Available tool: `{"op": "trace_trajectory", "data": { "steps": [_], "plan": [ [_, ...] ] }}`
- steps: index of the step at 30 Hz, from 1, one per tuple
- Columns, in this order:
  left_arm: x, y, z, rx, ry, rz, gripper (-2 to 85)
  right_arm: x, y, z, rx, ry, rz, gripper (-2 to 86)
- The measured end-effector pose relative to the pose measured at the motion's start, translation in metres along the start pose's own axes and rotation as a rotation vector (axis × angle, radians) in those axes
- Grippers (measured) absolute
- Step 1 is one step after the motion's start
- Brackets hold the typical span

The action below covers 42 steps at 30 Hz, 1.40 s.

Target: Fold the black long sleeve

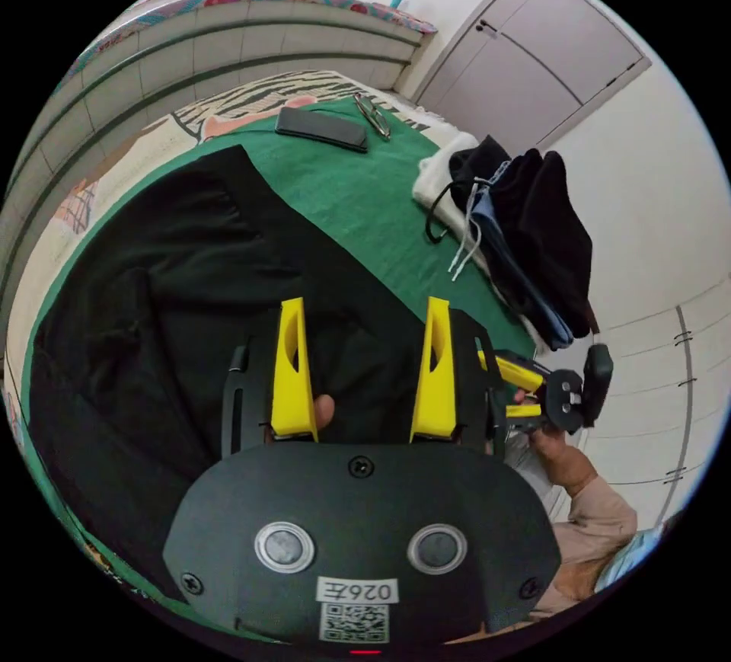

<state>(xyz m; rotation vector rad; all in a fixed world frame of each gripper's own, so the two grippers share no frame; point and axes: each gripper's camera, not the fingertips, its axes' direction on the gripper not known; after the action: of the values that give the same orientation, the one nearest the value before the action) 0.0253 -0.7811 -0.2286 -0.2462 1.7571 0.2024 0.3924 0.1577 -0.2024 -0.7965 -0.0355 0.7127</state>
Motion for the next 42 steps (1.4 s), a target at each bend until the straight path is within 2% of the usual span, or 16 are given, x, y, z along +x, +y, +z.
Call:
{"op": "trace_trajectory", "data": {
  "steps": [3,5,9,12,15,20,22,25,28,31,36,38,42],
  "plan": [
    [-0.008,-0.035,0.036,-0.096,0.014,-0.082,24.8,-0.017,0.002,0.005,0.005,0.085,-0.03,15.8],
    [-0.008,-0.044,0.041,-0.076,-0.049,-0.128,23.7,-0.025,0.005,0.005,0.019,0.095,-0.055,14.0],
    [0.004,-0.06,0.048,-0.157,-0.303,-0.051,14.7,-0.022,0.006,0.003,0.015,-0.023,-0.053,6.2],
    [0.0,-0.069,0.046,-0.22,-0.345,0.026,11.2,-0.021,0.006,0.002,0.014,-0.09,-0.05,0.8],
    [-0.02,-0.071,0.032,-0.22,-0.289,0.034,4.9,-0.027,0.009,-0.006,0.053,-0.092,-0.069,-0.1],
    [-0.079,-0.05,-0.012,-0.041,0.022,-0.042,1.3,-0.047,0.014,-0.038,0.211,-0.23,-0.088,-0.3],
    [-0.115,-0.028,-0.042,0.077,0.19,-0.084,0.9,-0.059,0.014,-0.05,0.271,-0.283,-0.099,-0.4],
    [-0.161,0.009,-0.088,0.217,0.327,-0.119,0.7,-0.09,0.01,-0.069,0.37,-0.327,-0.165,-0.5],
    [-0.206,0.057,-0.138,0.329,0.358,-0.131,0.6,-0.133,0.001,-0.078,0.425,-0.387,-0.26,-0.5],
    [-0.254,0.122,-0.184,0.418,0.308,-0.163,0.6,-0.187,-0.014,-0.076,0.425,-0.436,-0.379,-0.5],
    [-0.342,0.245,-0.219,0.488,0.233,-0.312,0.7,-0.294,-0.036,-0.043,0.334,-0.487,-0.597,-0.5],
    [-0.373,0.29,-0.219,0.49,0.23,-0.386,0.7,-0.349,-0.043,-0.015,0.225,-0.513,-0.701,-0.5],
    [-0.436,0.386,-0.209,0.547,0.33,-0.545,1.0,-0.417,-0.033,0.032,0.078,-0.432,-0.844,-0.4]
  ]
}}
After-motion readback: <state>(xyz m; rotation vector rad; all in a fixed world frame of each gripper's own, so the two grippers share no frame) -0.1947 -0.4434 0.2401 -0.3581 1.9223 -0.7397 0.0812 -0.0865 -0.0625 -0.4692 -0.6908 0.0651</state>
